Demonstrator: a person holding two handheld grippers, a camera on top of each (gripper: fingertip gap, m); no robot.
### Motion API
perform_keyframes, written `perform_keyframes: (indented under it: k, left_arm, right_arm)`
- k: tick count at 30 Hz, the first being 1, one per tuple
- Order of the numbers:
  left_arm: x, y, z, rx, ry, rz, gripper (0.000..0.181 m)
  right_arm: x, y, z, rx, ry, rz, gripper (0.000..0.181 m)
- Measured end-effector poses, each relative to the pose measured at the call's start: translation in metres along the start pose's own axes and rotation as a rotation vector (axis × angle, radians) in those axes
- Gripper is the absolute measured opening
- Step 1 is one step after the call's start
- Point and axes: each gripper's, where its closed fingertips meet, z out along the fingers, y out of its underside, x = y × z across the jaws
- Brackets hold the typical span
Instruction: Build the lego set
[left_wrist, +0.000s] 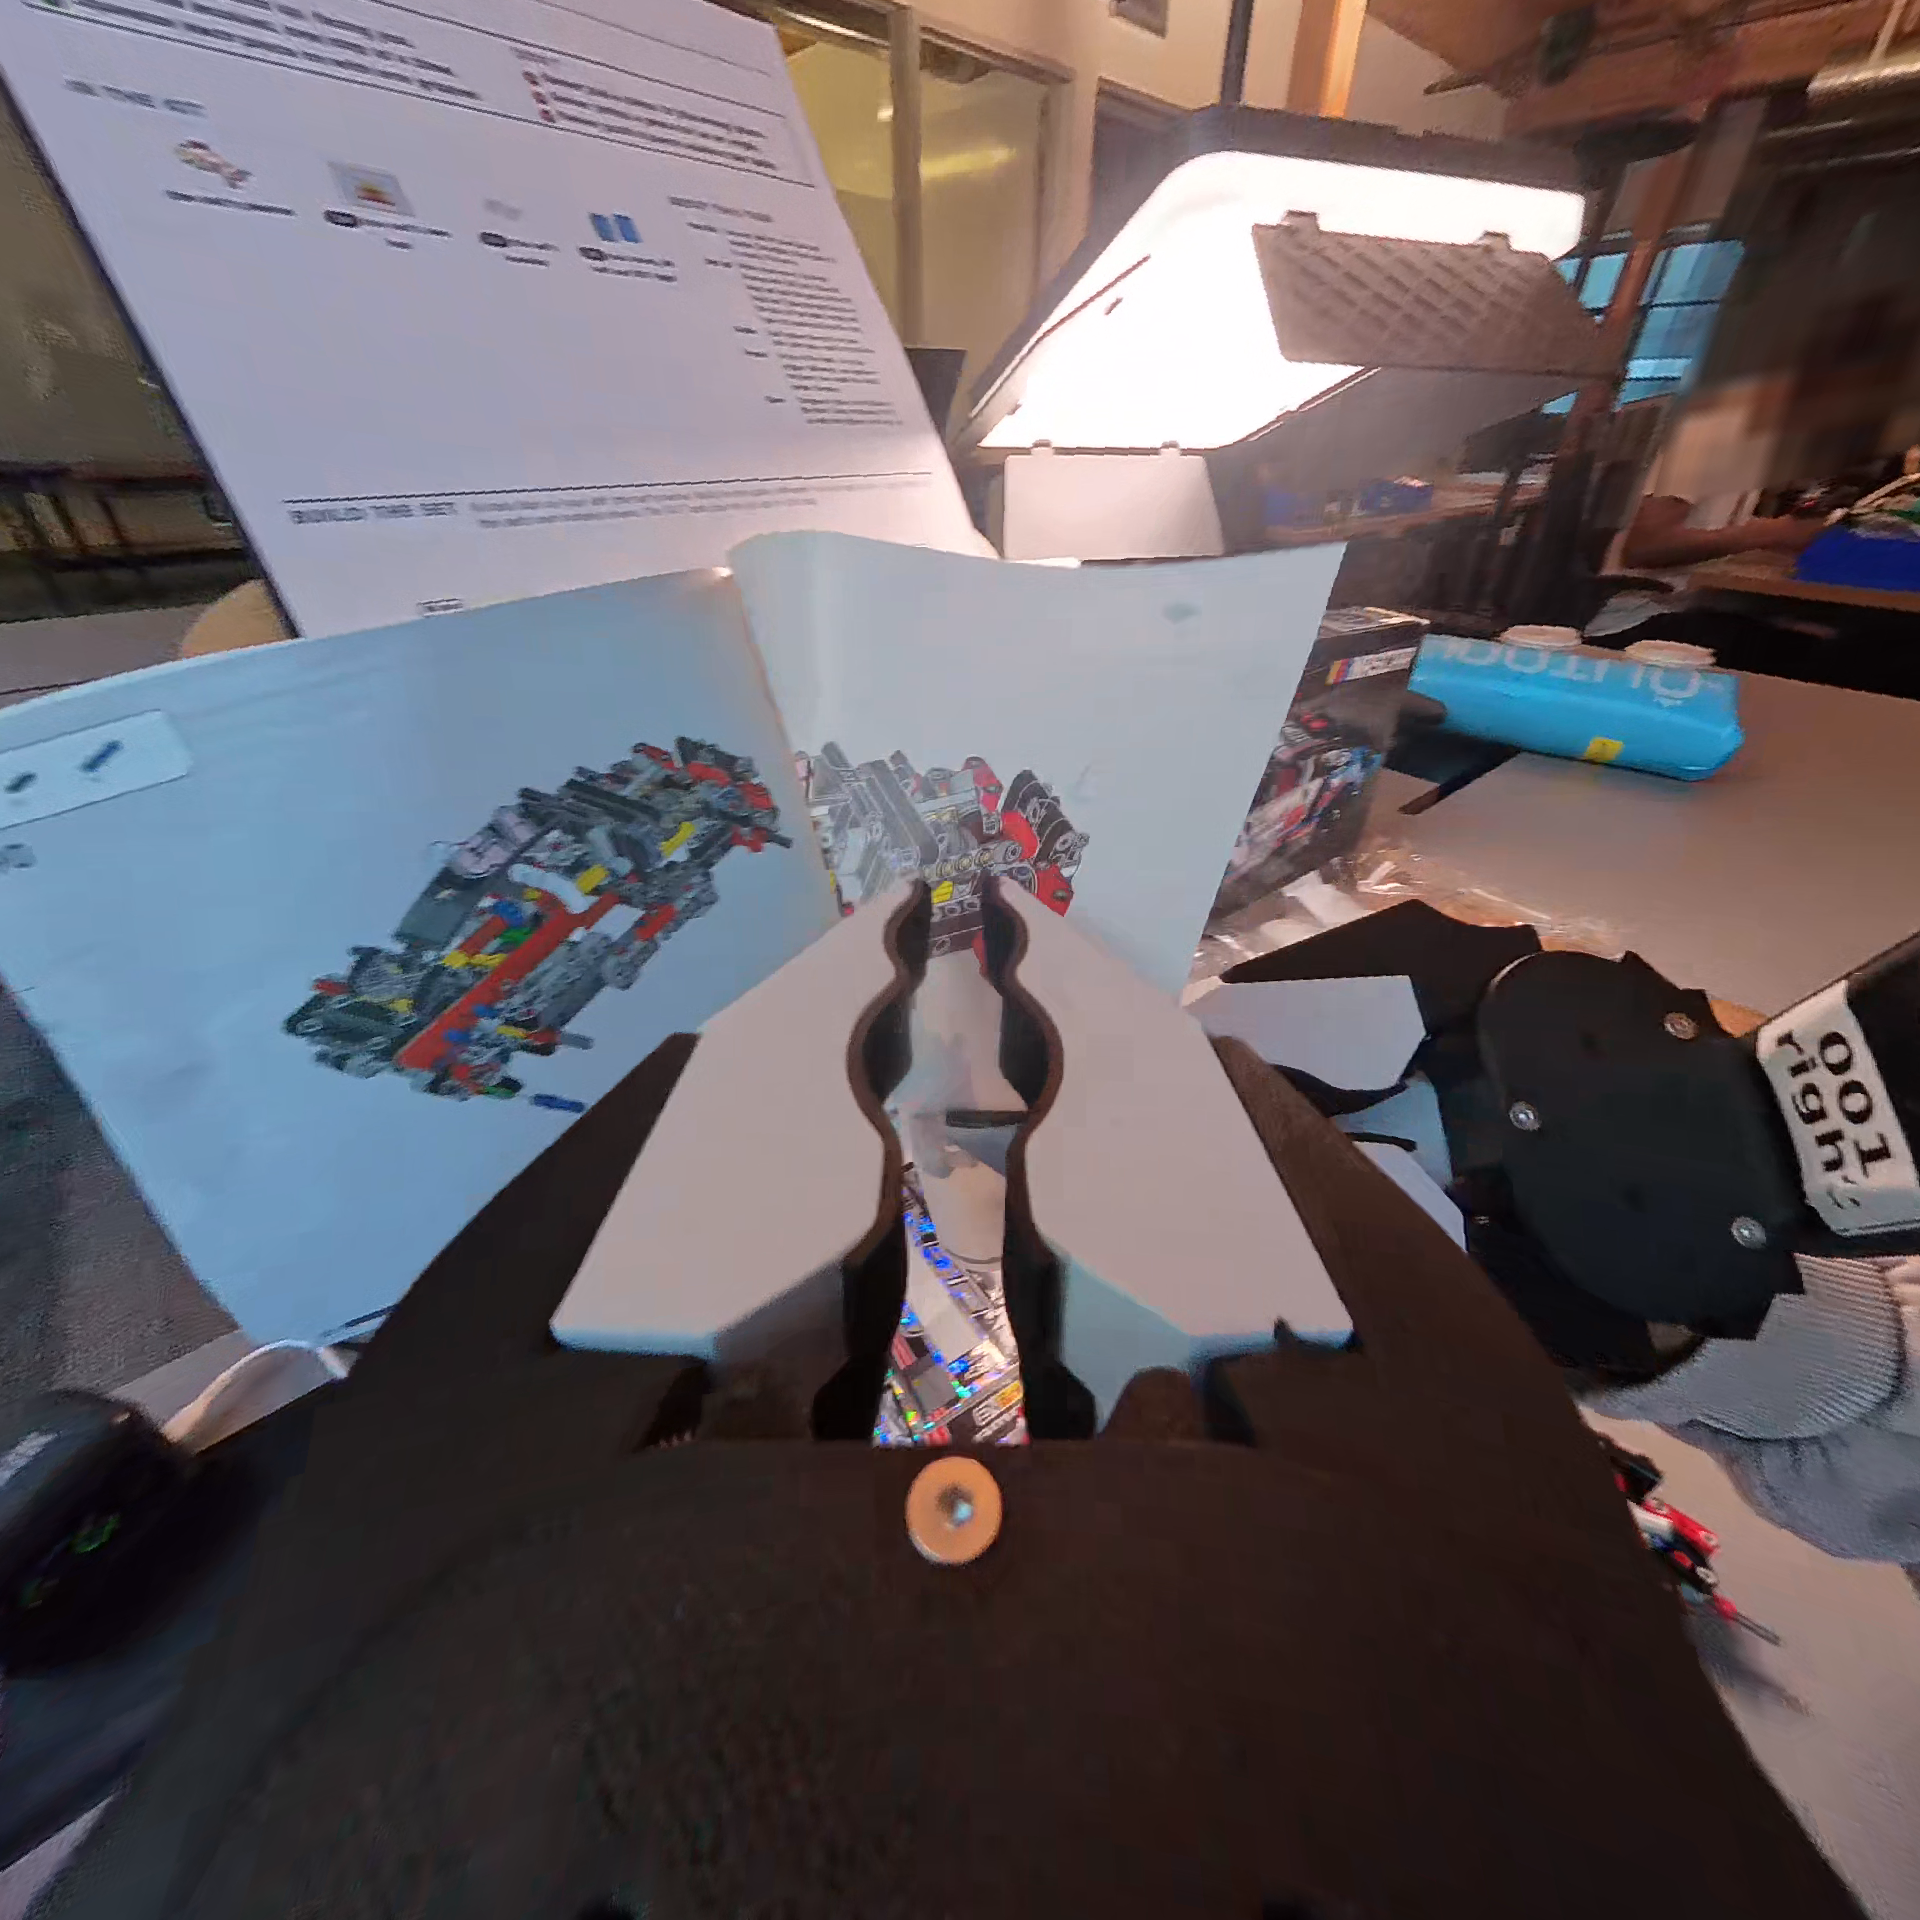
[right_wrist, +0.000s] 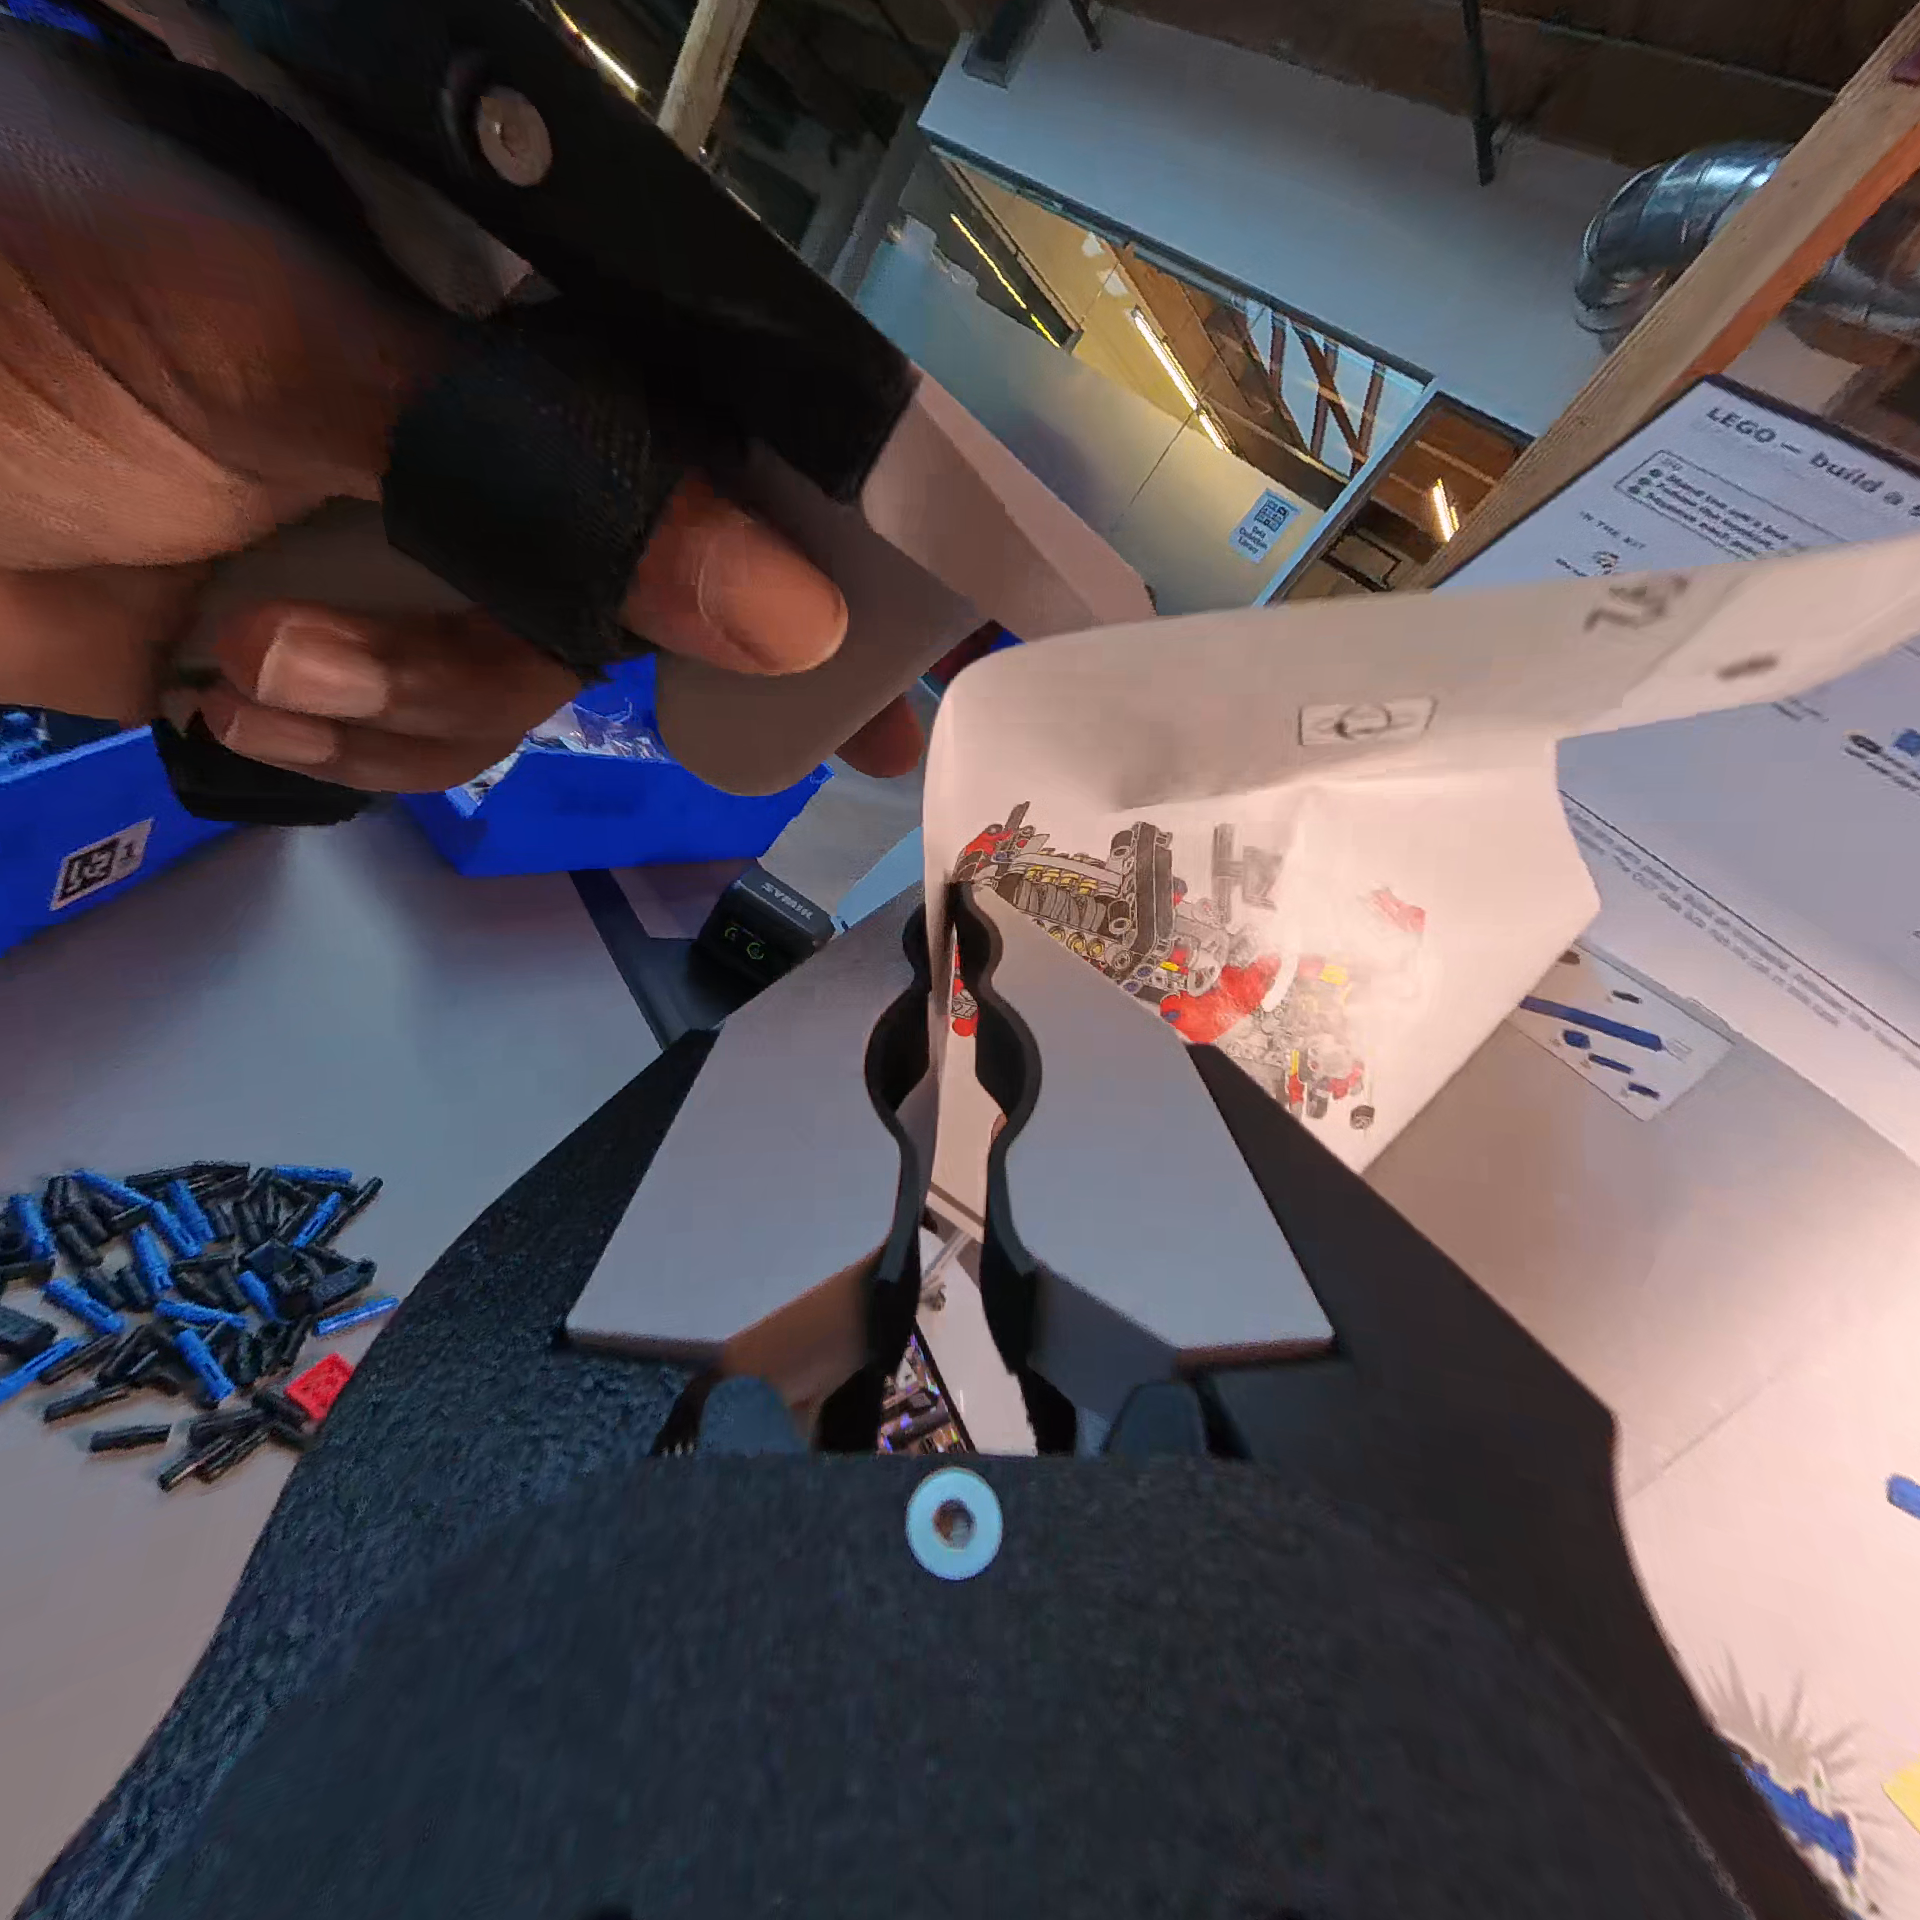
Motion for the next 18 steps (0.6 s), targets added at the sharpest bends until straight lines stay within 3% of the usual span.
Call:
perform_keyframes:
  k: [1,5,8,10,13,14,18]
  left_arm:
    - [-0.008,0.002,-0.004,-0.008,-0.021,0.007,0.004]
    - [-0.022,0.002,-0.021,-0.014,-0.043,-0.006,0.040]
    - [-0.029,0.013,-0.026,-0.059,-0.042,0.009,0.048]
    - [-0.037,0.023,-0.025,-0.098,-0.074,0.043,0.046]
    - [-0.052,0.024,-0.024,-0.089,-0.157,0.110,0.017]
    - [-0.051,0.026,-0.023,-0.098,-0.146,0.110,0.015]
    - [-0.046,0.021,-0.030,-0.085,-0.094,0.053,0.039]
  right_arm:
    - [-0.004,-0.001,0.008,-0.001,-0.005,-0.001,0.000]
    - [-0.013,-0.003,0.035,-0.018,0.001,-0.038,0.000]
    - [-0.017,-0.003,0.045,-0.025,0.003,-0.051,0.002]
    - [-0.018,-0.001,0.049,-0.032,0.007,-0.049,0.002]
    - [-0.021,0.000,0.053,-0.034,0.009,-0.069,0.003]
    - [-0.022,0.001,0.055,-0.037,0.009,-0.074,0.003]
    - [-0.025,-0.002,0.057,-0.020,0.000,-0.077,0.003]
